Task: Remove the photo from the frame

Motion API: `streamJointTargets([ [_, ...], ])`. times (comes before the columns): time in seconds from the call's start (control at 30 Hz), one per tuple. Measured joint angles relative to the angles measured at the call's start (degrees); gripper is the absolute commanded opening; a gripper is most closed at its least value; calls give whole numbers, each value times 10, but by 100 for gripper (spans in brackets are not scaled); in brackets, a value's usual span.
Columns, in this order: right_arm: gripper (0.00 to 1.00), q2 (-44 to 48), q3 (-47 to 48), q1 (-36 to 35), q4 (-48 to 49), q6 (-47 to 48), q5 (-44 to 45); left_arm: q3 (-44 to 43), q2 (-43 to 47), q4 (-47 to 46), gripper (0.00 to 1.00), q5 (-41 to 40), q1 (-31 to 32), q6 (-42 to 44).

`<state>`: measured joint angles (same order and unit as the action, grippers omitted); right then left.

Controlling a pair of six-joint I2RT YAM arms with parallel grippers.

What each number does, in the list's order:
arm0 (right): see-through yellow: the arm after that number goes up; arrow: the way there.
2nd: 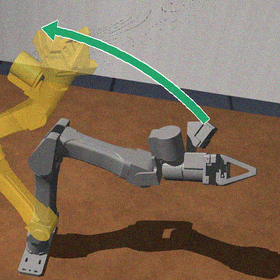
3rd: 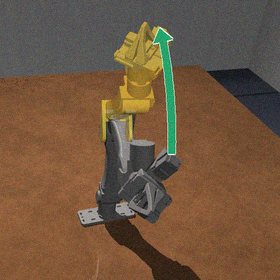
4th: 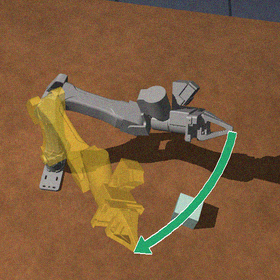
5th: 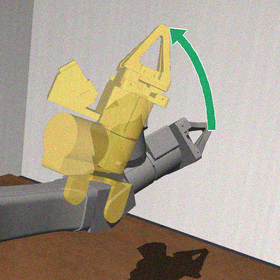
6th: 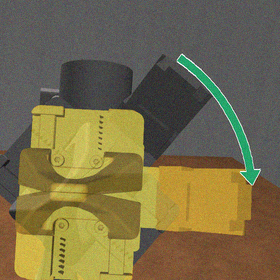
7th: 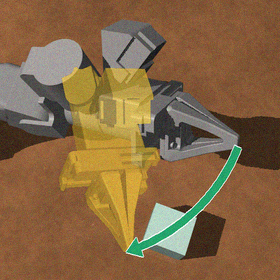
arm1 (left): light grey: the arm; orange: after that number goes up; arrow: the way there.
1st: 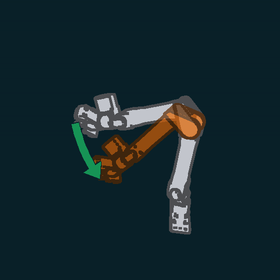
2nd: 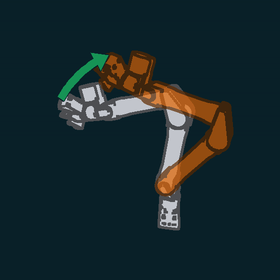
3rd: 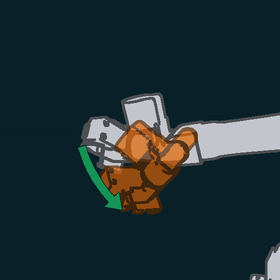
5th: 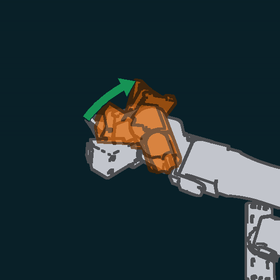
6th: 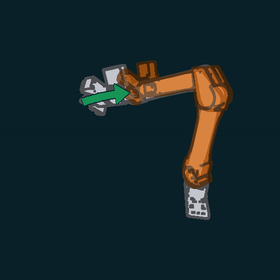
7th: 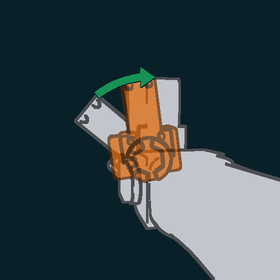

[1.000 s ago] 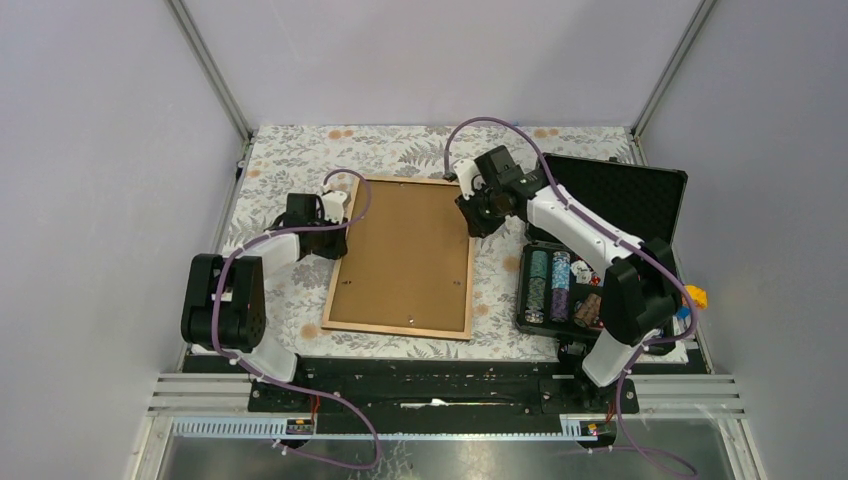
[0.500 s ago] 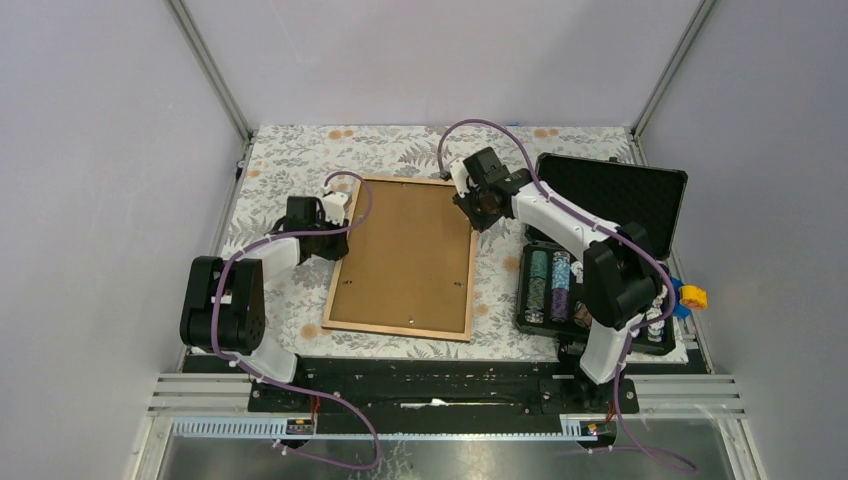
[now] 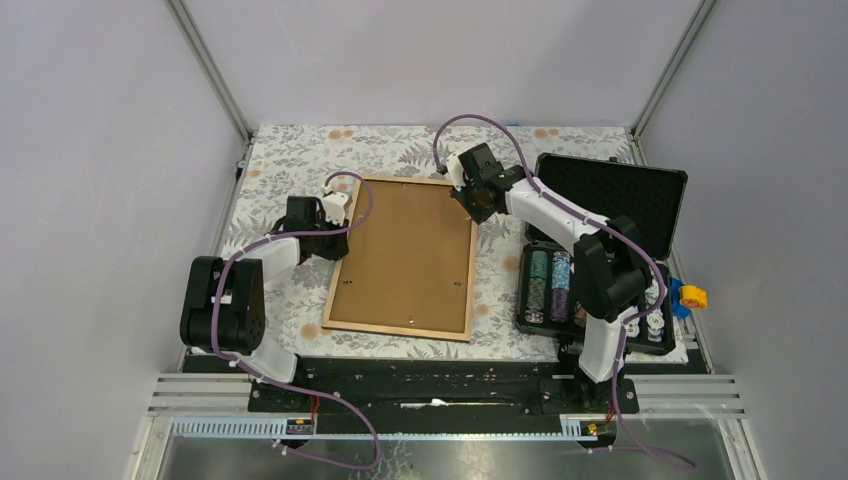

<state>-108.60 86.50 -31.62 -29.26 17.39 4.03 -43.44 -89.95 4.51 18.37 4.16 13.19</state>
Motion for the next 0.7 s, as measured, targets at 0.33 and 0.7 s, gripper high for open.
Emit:
streamJointTargets([
  [0.33, 0, -8, 5, 0, 11, 5, 11, 0, 0, 0, 12, 0, 0, 1],
  [0.7, 0, -17, 10, 0, 26, 6, 14, 0, 0, 0, 11, 1, 0, 3],
])
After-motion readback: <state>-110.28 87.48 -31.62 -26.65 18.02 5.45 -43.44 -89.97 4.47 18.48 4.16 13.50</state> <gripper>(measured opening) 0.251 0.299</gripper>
